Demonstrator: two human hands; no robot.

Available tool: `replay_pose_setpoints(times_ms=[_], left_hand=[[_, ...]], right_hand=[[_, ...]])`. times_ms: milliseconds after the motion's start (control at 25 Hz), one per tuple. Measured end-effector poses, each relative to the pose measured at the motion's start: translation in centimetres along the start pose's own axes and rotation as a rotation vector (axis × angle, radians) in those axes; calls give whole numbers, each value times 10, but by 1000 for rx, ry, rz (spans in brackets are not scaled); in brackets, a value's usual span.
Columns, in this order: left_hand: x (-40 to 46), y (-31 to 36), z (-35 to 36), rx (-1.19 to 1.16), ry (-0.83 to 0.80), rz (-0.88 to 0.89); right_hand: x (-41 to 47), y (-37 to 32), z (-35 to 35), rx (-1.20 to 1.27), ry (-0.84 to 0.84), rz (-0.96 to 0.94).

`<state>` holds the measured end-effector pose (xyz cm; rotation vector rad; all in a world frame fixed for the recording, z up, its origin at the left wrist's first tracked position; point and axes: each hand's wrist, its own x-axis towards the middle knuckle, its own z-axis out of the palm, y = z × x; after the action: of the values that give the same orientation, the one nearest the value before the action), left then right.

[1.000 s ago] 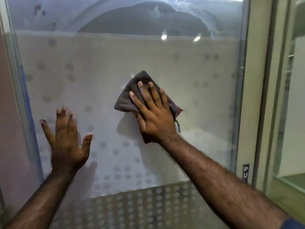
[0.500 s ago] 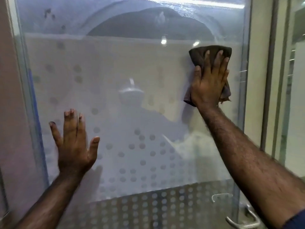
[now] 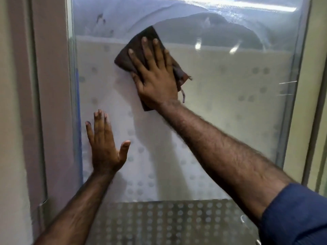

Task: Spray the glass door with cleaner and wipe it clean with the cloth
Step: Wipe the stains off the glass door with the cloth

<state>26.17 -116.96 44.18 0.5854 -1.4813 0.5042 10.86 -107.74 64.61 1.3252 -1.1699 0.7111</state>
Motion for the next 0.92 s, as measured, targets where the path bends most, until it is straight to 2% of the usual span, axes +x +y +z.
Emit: replay_pose_setpoints(times_ms=[160, 240, 400, 600, 760, 840, 920], left_hand=[[-5, -8, -12, -122, 129, -190], [-15, -16, -19, -121, 123, -214], [-39, -18, -27, -70, -37, -159], [-49, -7, -23, 67, -218, 23], [-54, 19, -19, -5, -241, 68], [-61, 39, -18, -127, -251, 64], [-74, 68, -18, -262, -302, 25]], right_hand=[[-64, -67, 30, 150, -46, -278], [-111, -88, 38, 230, -118, -362], [-198, -93, 42, 305, -222, -497], [-266, -39, 24, 309, -309, -546], [-306, 3, -9, 313, -413, -389], [-324, 16, -29, 395, -426, -191], [-340, 22, -50, 570, -440, 84]])
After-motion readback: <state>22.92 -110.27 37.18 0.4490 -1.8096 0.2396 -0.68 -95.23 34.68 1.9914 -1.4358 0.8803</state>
